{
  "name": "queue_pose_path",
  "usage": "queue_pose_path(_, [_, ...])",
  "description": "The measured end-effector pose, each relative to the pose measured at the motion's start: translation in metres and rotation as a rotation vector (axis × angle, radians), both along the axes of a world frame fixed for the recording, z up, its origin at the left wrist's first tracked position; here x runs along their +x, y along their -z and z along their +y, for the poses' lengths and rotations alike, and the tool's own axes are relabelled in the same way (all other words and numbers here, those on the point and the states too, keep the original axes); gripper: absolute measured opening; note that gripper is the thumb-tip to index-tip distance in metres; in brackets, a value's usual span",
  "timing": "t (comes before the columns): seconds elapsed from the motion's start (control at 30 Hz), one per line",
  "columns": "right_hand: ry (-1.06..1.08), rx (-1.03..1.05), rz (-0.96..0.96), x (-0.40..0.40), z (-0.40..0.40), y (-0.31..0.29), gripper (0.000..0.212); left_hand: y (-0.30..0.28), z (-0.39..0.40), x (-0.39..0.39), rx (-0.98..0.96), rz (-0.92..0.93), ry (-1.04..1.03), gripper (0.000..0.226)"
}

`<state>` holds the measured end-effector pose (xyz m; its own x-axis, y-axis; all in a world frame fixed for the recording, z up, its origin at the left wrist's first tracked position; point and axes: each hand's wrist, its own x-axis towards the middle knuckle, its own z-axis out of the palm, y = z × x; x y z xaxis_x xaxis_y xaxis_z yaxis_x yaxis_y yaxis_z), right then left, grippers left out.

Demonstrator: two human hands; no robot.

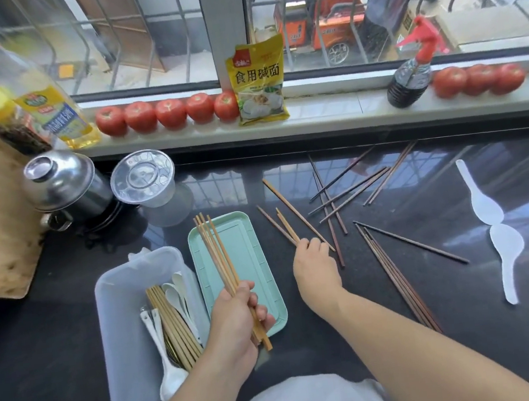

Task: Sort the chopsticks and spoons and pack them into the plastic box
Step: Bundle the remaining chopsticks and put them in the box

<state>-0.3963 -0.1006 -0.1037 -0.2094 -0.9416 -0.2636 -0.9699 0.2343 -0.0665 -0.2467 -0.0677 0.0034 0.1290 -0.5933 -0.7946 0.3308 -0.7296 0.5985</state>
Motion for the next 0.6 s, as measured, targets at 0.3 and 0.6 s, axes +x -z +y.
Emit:
queue_pose_path(0.3, [0.284,0.038,-0.764,0.018,0.018,-0.078,0.039,0.003,-0.003,-0.011,0.012,0.036,0.033,0.018])
queue_pose_path(0.6, [0.118,0.216,-0.810,0.064,0.027,-0.108,0.030,-0.001,-0.016,-0.013,0.113,0.280,0.006,0.034])
